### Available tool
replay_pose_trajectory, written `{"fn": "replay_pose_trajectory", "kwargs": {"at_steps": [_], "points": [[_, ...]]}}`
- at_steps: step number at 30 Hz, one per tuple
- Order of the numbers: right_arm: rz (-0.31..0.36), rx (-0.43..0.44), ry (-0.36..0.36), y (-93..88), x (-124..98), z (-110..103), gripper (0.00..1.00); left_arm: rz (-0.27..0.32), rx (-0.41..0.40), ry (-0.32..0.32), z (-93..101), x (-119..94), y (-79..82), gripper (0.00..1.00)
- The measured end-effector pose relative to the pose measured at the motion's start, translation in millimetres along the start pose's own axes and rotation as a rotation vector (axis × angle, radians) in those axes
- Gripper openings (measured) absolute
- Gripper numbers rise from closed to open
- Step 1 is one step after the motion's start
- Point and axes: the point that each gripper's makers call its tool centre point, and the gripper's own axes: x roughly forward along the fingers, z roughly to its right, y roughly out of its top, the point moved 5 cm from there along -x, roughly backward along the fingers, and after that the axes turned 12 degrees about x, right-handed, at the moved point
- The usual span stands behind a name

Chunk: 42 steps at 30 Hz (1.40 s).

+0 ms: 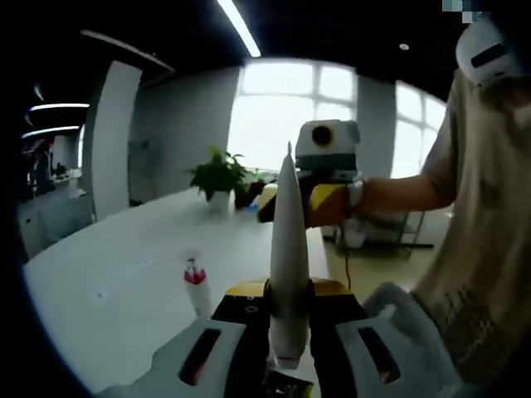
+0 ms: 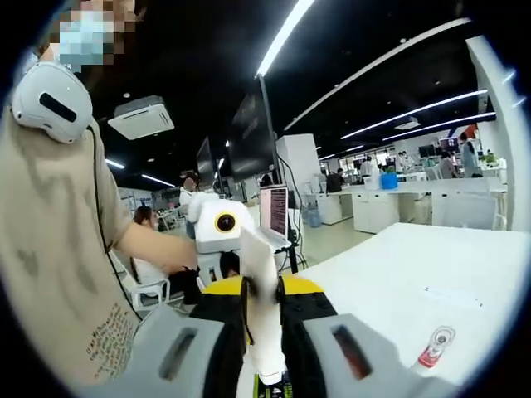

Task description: Arrange the skincare products in the storage area until every visible bottle or jar stands upright without overlapping.

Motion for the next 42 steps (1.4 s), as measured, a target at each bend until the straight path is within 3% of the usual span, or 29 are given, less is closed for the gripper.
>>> {"fn": "replay_pose_trajectory", "kwargs": {"at_steps": [9, 18, 33, 42], "points": [[-0.091, -0.061, -0.043, -23.4, 1, 34, 0.13, -0.113, 0.077, 0.008, -23.6, 21, -32.6, 0.12], [-0.193, -0.071, -0.098, -53.1, 1, 64, 0.13, -0.179, 0.091, -0.001, -39.6, 44, -70.8, 0.13], [-0.269, -0.039, -0.192, -88.0, 1, 117, 0.14, -0.229, 0.066, -0.023, -68.6, 76, -115.1, 0.13], [-0.307, -0.045, -0.212, -99.8, 1, 132, 0.14, -0.25, 0.073, -0.027, -77.6, 87, -132.9, 0.13]]}}
